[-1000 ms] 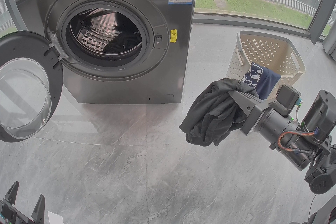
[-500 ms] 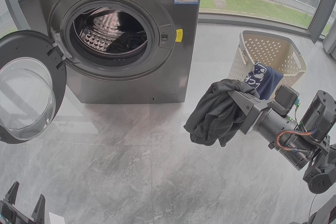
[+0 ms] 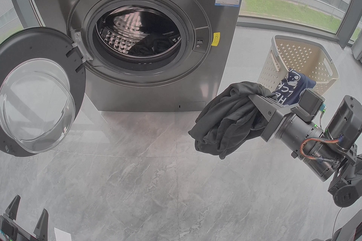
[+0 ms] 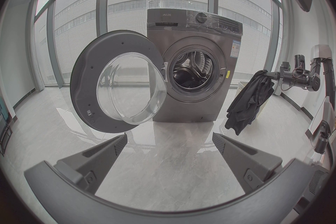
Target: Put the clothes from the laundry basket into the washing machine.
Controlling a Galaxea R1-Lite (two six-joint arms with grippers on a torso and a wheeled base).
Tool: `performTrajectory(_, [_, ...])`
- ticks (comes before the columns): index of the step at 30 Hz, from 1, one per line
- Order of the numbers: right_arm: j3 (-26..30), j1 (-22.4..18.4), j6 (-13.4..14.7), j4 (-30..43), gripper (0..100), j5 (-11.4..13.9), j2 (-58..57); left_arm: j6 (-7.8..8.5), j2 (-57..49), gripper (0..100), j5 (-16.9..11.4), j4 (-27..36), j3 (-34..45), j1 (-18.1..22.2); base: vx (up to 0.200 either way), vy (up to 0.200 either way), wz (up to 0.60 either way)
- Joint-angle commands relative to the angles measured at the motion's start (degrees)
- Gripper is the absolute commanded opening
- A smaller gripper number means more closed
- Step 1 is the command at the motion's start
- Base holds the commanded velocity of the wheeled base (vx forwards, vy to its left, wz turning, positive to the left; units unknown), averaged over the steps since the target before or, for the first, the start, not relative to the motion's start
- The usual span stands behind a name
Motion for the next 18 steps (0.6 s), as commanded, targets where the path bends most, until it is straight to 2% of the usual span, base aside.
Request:
performTrajectory(1, [0.1,0.0,0.1,0.0,0,0.1,-0.2,-0.04,-0.7,100,0.0,0.0,0.9,-0.1,-0.200,0.000,0.00])
performTrajectory(4, [0.1,0.0,0.0,0.0,0,0.1,-0.2,-0.04,-0.7,100,0.0,0.0,0.9,-0.1,-0.200,0.000,0.00])
performTrajectory(14, [0.2,0.0,0.1,0.0,0,0.0,-0.2,-0.04,-0.7,100,-0.1,0.1,0.9,0.0,0.000,0.000,0.00])
performTrajectory(18, [0.3,0.0,0.1,0.0,0,0.0,-0.2,0.04,-0.7,100,0.0,0.0,0.9,-0.1,0.000,0.200,0.00])
